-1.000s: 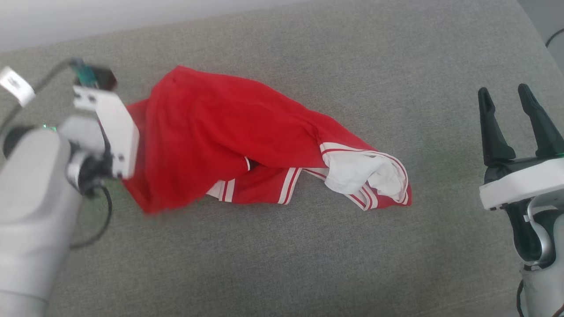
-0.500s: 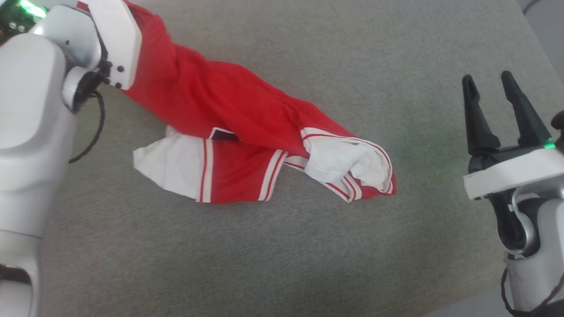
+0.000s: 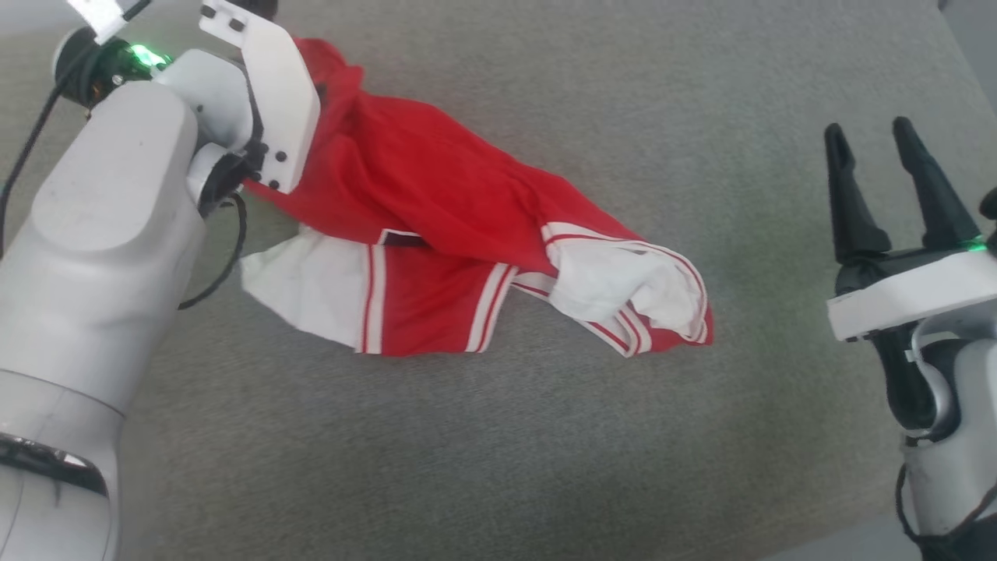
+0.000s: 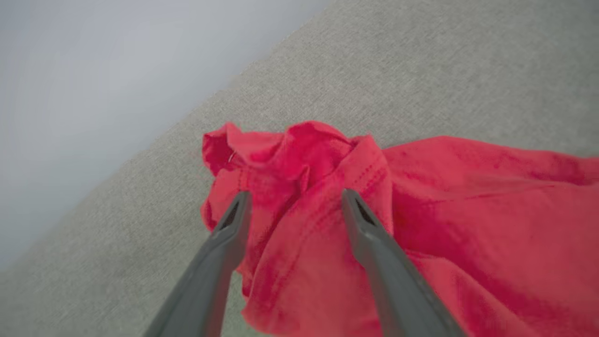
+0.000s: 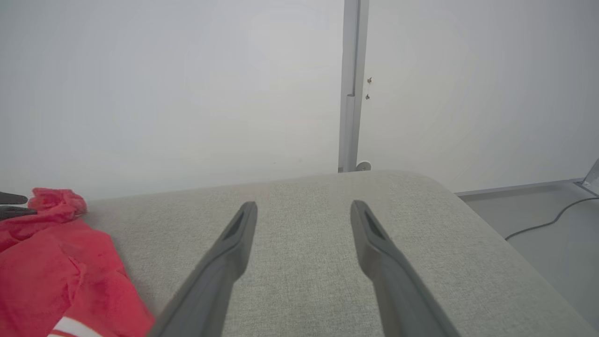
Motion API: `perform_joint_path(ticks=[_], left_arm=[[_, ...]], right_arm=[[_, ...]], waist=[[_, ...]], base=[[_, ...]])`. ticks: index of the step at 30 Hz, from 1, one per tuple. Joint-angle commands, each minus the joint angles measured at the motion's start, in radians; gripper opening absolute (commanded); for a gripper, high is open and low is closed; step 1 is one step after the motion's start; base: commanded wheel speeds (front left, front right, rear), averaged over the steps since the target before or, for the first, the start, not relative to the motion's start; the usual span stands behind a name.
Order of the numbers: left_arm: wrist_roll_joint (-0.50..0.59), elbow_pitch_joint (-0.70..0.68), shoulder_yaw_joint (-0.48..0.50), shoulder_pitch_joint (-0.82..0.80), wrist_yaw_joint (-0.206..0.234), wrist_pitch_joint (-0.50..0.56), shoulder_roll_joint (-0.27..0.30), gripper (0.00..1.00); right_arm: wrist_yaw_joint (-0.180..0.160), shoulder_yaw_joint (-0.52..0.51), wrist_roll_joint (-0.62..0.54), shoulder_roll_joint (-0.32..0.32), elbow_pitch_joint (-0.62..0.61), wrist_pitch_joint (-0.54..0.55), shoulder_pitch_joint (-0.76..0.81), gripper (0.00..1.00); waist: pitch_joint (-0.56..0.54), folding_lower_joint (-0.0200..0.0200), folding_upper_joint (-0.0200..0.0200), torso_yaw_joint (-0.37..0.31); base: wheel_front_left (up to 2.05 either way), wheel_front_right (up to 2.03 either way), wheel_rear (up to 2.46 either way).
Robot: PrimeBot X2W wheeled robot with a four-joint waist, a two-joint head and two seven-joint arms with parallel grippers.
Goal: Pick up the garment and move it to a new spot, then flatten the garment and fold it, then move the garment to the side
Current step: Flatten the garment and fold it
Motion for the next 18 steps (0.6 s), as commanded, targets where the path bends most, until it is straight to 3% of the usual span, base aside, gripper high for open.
perform_joint_path(ticks=[1,10,18], left_arm=[[-0.025,-0.007,-0.013,0.000,-0.002,0.012,0.005,1.00],[-0.150,-0.090,-0.114,0.078,-0.001,0.063,0.039,1.00],[-0.225,-0.139,-0.168,0.207,-0.002,0.097,0.033,1.00]], right_arm=[[0.000,-0.006,-0.002,-0.005,-0.001,-0.004,0.006,1.00],[0.000,-0.054,-0.038,-0.014,-0.036,0.016,0.053,1.00],[0.000,-0.093,-0.076,0.003,-0.079,0.051,0.087,1.00]], waist=[[-0.027,0.0000,0.0000,0.032],[-0.124,0.0000,0.0000,0.141],[-0.180,0.0000,0.0000,0.198]], base=[[0.00,0.00,0.00],[0.00,0.00,0.00],[0.00,0.00,0.00]])
